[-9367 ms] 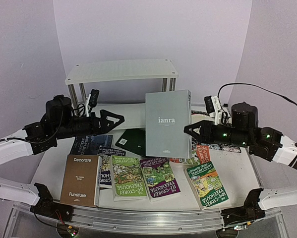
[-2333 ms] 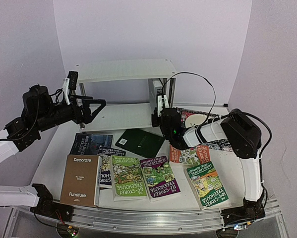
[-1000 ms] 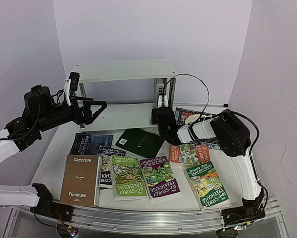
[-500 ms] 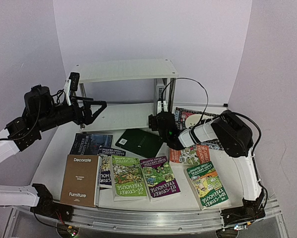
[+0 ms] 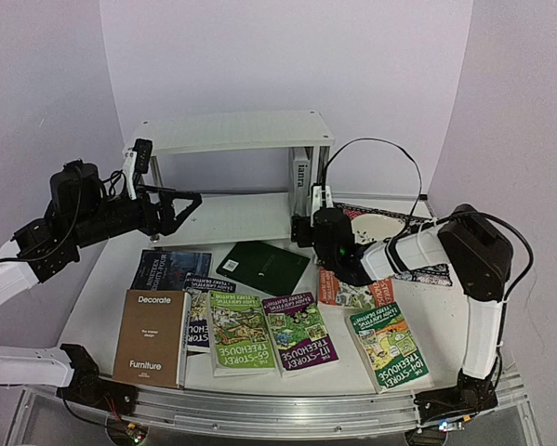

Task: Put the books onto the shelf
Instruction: Place the book on the shelf, then adjust the book in the book pile.

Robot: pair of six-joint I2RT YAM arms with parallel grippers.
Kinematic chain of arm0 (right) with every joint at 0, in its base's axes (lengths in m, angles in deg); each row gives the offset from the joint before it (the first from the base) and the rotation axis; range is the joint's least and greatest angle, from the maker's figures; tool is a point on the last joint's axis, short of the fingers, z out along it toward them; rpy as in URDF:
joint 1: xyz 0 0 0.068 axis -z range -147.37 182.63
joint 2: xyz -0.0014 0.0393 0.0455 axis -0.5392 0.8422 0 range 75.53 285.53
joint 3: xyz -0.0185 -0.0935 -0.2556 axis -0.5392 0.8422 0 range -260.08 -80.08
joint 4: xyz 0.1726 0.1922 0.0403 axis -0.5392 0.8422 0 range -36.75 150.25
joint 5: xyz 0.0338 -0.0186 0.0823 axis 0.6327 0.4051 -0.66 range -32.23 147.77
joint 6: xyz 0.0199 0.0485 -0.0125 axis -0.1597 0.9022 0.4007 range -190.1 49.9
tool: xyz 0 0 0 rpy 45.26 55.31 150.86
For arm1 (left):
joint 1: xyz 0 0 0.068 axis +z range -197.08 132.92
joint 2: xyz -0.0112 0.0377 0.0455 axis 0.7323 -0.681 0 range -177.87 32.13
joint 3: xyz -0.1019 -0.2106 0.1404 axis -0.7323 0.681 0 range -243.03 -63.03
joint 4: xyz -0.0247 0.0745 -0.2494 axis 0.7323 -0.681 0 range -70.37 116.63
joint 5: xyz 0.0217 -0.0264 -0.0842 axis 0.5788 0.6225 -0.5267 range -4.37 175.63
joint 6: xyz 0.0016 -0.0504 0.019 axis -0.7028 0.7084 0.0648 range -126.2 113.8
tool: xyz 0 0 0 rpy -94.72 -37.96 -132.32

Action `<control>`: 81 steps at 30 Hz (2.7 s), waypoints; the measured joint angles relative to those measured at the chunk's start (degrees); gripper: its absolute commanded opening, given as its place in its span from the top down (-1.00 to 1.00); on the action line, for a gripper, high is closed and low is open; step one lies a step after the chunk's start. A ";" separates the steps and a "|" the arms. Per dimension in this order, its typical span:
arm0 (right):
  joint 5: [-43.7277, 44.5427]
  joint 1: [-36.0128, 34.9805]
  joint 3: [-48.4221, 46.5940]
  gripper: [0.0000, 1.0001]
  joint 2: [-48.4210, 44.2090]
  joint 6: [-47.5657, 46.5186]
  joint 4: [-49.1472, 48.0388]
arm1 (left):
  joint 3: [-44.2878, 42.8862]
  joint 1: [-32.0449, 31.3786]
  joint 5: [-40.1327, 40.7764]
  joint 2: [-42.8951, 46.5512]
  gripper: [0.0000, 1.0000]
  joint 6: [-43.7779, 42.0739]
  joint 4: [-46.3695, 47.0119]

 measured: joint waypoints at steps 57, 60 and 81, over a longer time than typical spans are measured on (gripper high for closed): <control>-40.96 -24.26 0.71 -0.36 -2.42 45.39 13.57 | 16.50 18.01 11.52 13.29 -0.99 33.98 -36.08; -40.99 -25.40 -2.04 -0.40 0.50 46.23 13.83 | 17.83 18.01 11.58 13.48 -0.99 36.29 -36.44; -37.61 -28.46 -18.56 -0.44 13.59 55.74 19.81 | 29.95 18.08 4.91 9.15 -0.87 44.10 -27.97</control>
